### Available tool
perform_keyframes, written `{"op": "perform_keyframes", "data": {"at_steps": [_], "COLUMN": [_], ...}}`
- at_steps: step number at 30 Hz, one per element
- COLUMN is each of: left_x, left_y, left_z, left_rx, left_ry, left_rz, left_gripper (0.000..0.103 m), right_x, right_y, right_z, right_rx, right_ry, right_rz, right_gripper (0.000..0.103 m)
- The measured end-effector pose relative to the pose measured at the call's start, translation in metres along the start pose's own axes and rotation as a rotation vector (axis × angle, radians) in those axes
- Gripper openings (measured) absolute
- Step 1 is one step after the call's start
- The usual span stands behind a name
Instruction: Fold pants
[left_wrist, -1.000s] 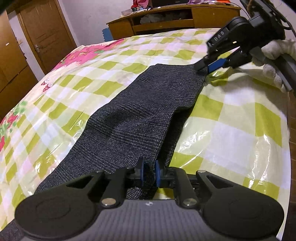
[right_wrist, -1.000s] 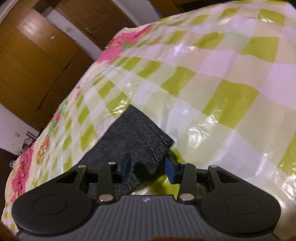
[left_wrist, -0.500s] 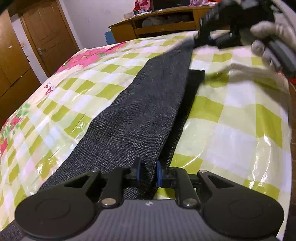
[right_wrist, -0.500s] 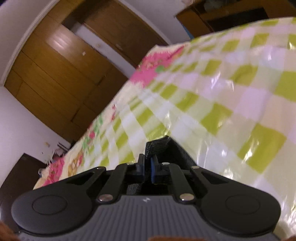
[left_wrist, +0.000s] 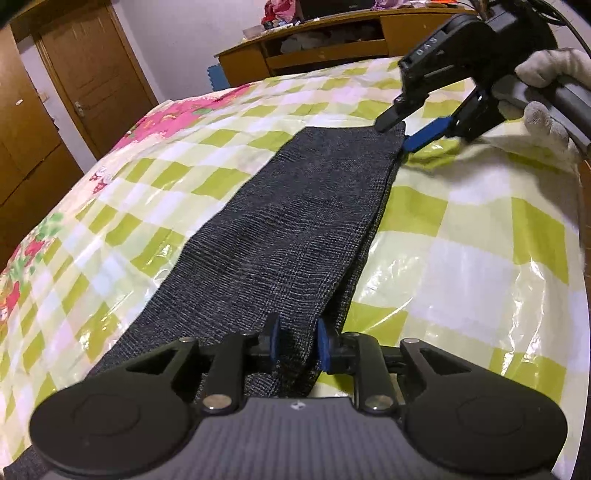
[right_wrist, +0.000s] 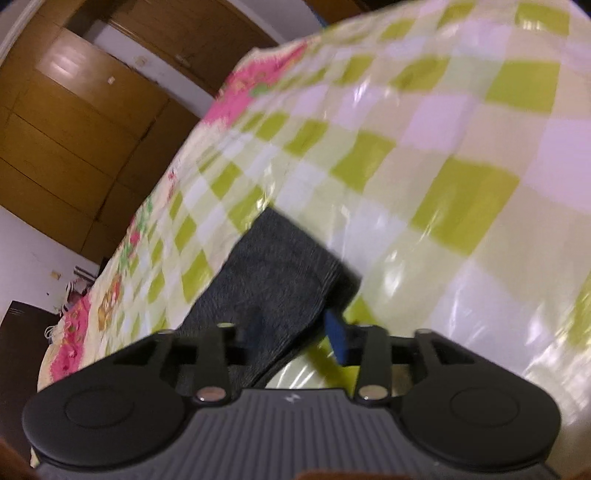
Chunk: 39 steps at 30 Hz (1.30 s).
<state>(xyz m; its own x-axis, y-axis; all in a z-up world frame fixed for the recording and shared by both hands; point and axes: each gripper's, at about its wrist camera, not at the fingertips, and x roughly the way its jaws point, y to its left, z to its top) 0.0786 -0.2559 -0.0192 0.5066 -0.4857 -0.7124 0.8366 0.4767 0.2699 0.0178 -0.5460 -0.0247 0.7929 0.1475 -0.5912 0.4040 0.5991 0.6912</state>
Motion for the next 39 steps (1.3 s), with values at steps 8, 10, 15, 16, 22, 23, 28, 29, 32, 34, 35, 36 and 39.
{"op": "perform_keyframes", "data": {"at_steps": [8, 10, 15, 16, 22, 23, 28, 29, 32, 34, 35, 36, 39], "left_x": [-0.014, -0.015, -0.010, -0.011, -0.025, -0.028, -0.040, -0.039, -0.034, -0.036, -0.036, -0.036, -0.032], "left_y": [0.012, 0.015, 0.015, 0.013, 0.010, 0.013, 0.035, 0.038, 0.041, 0.041, 0.042, 0.040, 0.036], "left_z": [-0.010, -0.012, -0.018, -0.017, -0.016, -0.016, -0.021, -0.023, -0.028, -0.031, -0.031, -0.032, -0.031], "left_rx": [-0.067, -0.088, -0.124, -0.116, -0.096, -0.112, -0.215, -0.222, -0.228, -0.232, -0.231, -0.226, -0.215], "left_ry": [-0.034, -0.027, -0.003, -0.004, -0.003, -0.006, -0.028, -0.023, 0.005, 0.004, 0.004, 0.004, -0.005], "left_rz": [0.021, 0.011, -0.098, -0.121, -0.180, -0.176, -0.119, -0.107, -0.084, -0.094, -0.098, -0.097, -0.102], "left_gripper": [0.041, 0.047, 0.046, 0.046, 0.047, 0.047, 0.049, 0.049, 0.049, 0.049, 0.049, 0.049, 0.049], "right_x": [0.019, 0.019, 0.020, 0.021, 0.034, 0.034, 0.016, 0.013, 0.020, 0.029, 0.032, 0.036, 0.037], "right_y": [0.015, 0.013, 0.007, 0.005, -0.003, -0.005, -0.009, -0.007, 0.003, 0.016, 0.020, 0.023, 0.021], "right_z": [-0.026, -0.028, -0.025, -0.025, -0.025, -0.026, -0.037, -0.039, -0.037, -0.033, -0.031, -0.028, -0.023], "right_rx": [0.051, 0.069, 0.097, 0.113, 0.161, 0.178, 0.217, 0.212, 0.200, 0.110, 0.067, 0.040, 0.057], "right_ry": [0.121, 0.110, 0.067, 0.060, -0.013, -0.024, -0.080, -0.074, 0.021, 0.084, 0.101, 0.111, 0.081], "right_rz": [0.079, 0.072, 0.063, 0.072, 0.122, 0.136, 0.158, 0.153, 0.141, 0.078, 0.053, 0.031, 0.004], "right_gripper": [0.040, 0.040, 0.041, 0.041, 0.041, 0.041, 0.043, 0.045, 0.050, 0.049, 0.046, 0.044, 0.040]}}
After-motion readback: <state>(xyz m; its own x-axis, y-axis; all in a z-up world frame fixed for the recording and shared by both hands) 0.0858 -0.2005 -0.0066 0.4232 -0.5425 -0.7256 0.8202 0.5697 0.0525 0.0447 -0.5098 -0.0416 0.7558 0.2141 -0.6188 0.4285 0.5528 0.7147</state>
